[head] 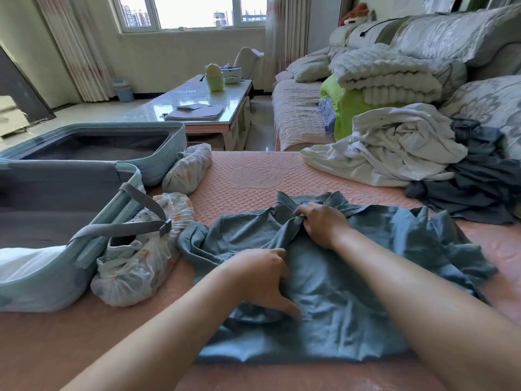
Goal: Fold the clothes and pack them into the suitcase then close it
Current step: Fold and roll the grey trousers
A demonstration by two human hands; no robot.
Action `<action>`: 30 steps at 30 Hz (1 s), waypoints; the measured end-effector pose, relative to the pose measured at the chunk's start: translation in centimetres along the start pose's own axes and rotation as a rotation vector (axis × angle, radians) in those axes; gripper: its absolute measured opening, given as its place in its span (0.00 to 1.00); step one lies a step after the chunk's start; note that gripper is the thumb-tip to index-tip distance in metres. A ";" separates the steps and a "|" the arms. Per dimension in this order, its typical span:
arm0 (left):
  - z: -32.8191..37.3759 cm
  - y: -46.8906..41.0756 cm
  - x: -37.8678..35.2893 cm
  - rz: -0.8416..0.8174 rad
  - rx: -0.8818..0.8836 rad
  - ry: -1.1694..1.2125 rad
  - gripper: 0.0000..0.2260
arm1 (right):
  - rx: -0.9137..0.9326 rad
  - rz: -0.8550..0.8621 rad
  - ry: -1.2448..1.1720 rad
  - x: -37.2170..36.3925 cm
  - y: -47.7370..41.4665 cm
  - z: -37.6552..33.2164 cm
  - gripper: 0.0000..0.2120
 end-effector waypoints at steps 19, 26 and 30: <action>-12.8 -6.0 -1.4 0.183 0.622 -0.252 0.21 | -0.168 0.073 -0.202 -0.6 -2.7 1.2 0.30; -10.8 -6.9 -4.2 -0.048 0.423 0.122 0.25 | -0.154 -0.127 -0.078 -0.3 -1.0 2.7 0.31; -10.7 -7.0 -4.1 -0.190 0.543 0.040 0.31 | -0.117 -0.100 -0.031 2.4 1.0 4.4 0.27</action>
Point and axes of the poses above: each hand's wrist, its own y-axis away from the middle knuckle, its own x-axis out of the back of the hand, z = x × y, the point moved 3 cm from there along -y, towards the middle knuckle, and after that the axes turned 12 degrees about -y, right-handed, at the moved point
